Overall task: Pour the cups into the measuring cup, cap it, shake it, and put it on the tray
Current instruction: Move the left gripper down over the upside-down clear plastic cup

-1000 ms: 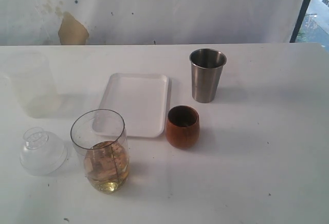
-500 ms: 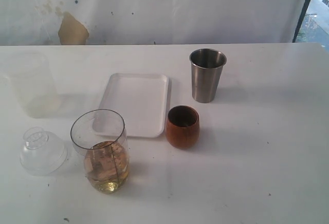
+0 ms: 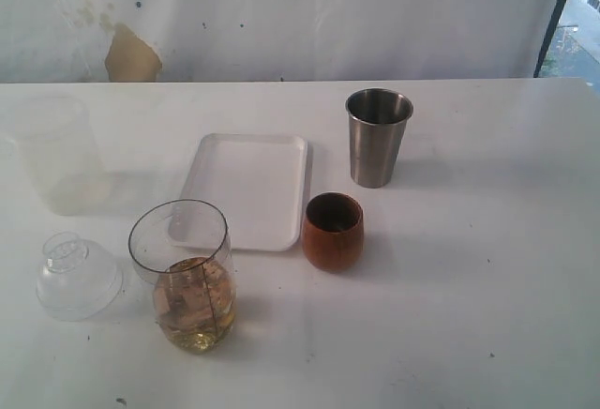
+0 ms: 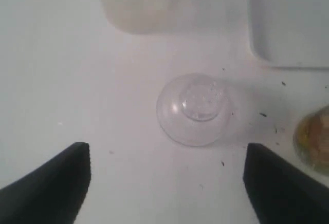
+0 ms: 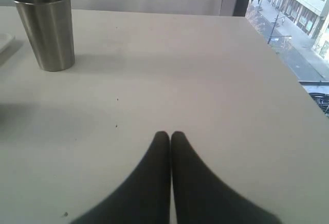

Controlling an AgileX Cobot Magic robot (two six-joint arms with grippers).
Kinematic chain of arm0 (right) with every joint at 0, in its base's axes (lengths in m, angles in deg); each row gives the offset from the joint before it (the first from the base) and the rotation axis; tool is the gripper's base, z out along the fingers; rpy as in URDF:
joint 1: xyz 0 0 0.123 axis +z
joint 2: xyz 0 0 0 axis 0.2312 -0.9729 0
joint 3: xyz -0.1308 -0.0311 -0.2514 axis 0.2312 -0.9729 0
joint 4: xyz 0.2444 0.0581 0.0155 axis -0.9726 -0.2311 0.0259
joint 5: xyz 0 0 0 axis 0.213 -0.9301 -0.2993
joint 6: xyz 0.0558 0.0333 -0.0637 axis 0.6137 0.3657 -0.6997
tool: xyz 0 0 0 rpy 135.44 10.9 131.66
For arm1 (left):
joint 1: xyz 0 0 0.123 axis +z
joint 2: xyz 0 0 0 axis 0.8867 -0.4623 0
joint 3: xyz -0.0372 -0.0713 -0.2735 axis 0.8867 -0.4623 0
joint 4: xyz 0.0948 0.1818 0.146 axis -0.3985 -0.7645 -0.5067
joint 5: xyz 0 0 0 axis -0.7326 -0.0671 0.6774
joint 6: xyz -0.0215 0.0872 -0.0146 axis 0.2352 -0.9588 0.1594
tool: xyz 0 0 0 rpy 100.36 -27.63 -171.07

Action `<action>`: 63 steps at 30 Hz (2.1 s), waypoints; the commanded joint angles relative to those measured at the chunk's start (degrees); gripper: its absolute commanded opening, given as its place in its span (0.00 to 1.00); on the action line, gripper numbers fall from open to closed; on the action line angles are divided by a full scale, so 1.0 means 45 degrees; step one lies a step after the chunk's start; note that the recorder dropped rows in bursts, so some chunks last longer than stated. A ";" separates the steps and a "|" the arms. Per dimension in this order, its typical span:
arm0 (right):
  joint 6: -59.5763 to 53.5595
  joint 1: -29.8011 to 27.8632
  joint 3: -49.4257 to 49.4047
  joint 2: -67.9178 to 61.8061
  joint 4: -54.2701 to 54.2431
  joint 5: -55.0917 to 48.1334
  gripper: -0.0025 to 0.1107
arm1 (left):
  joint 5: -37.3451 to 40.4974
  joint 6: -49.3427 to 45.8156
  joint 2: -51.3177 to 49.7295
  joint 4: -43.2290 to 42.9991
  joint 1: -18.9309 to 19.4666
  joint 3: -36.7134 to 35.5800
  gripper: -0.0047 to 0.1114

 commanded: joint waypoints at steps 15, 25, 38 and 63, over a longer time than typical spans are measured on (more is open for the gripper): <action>-0.0228 -0.0066 -0.0068 0.0070 0.0014 0.0145 0.02 | -0.0237 0.0023 -0.5485 -0.1353 -0.2363 0.2364 0.71; -0.0228 -0.0066 -0.0068 0.0070 0.0014 0.0145 0.02 | 0.0269 0.0786 -0.7070 -0.2059 -0.2984 0.3507 0.67; -0.0228 -0.0066 -0.0068 0.0070 0.0014 0.0145 0.02 | 0.0798 0.0816 -0.8197 -0.2359 -0.3066 0.4024 0.66; -0.0228 -0.0066 -0.0068 0.0070 0.0014 0.0145 0.02 | 0.0843 0.0334 -0.8906 -0.1818 -0.3066 0.4024 0.52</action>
